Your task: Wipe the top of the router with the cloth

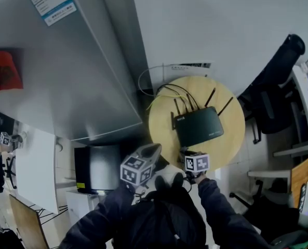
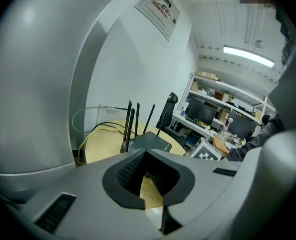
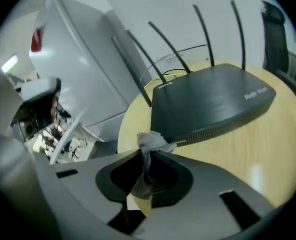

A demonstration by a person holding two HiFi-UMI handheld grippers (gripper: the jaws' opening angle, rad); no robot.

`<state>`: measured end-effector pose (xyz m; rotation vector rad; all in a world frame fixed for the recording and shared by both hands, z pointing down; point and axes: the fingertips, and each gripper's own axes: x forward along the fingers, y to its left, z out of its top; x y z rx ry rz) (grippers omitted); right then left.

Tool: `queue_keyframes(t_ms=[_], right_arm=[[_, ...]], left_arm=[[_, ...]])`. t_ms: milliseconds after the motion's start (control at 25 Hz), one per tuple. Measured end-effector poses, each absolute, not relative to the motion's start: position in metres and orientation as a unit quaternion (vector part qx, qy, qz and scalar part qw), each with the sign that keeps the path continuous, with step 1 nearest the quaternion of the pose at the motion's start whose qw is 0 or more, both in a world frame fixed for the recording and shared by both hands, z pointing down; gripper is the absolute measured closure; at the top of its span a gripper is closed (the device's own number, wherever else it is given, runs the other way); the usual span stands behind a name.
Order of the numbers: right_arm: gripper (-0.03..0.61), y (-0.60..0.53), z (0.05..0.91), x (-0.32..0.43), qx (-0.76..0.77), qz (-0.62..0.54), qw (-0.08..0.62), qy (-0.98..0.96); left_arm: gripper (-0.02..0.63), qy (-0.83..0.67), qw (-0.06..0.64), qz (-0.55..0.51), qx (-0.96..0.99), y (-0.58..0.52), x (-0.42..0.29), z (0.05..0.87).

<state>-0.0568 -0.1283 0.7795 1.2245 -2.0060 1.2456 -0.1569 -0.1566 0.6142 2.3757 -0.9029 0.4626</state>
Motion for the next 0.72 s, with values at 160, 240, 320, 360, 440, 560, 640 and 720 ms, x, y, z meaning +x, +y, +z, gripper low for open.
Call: queue_keyframes(t_ms=[160, 240, 320, 360, 440, 560, 640, 720], right_arm=[[0.508, -0.133, 0.769, -0.072, 0.471, 0.517, 0.132, -0.702], [0.508, -0.142, 0.768, -0.082, 0.477, 0.530, 0.102, -0.693], [0.508, -0.150, 0.768, -0.087, 0.490, 0.551, 0.071, -0.671], [0.508, -0.152, 0.768, -0.089, 0.499, 0.560, 0.058, -0.659], [0.508, -0.162, 0.769, -0.090, 0.520, 0.567, 0.039, -0.638], [0.508, -0.178, 0.770, -0.094, 0.556, 0.575, 0.011, -0.600], [0.508, -0.186, 0.772, -0.097, 0.570, 0.581, -0.007, -0.580], [0.507, -0.195, 0.776, -0.097, 0.584, 0.582, -0.011, -0.565]], left_arm=[[0.612, -0.342, 0.265, 0.178, 0.884, -0.161, -0.158, 0.609], [0.612, -0.345, 0.261, 0.177, 0.884, -0.168, -0.157, 0.606], [0.612, -0.342, 0.262, 0.179, 0.884, -0.173, -0.155, 0.606], [0.612, -0.337, 0.262, 0.182, 0.886, -0.174, -0.154, 0.607], [0.612, -0.322, 0.260, 0.184, 0.891, -0.177, -0.151, 0.606], [0.612, -0.295, 0.256, 0.187, 0.901, -0.184, -0.151, 0.605], [0.612, -0.277, 0.254, 0.188, 0.907, -0.189, -0.152, 0.604], [0.612, -0.262, 0.249, 0.187, 0.913, -0.195, -0.156, 0.602]])
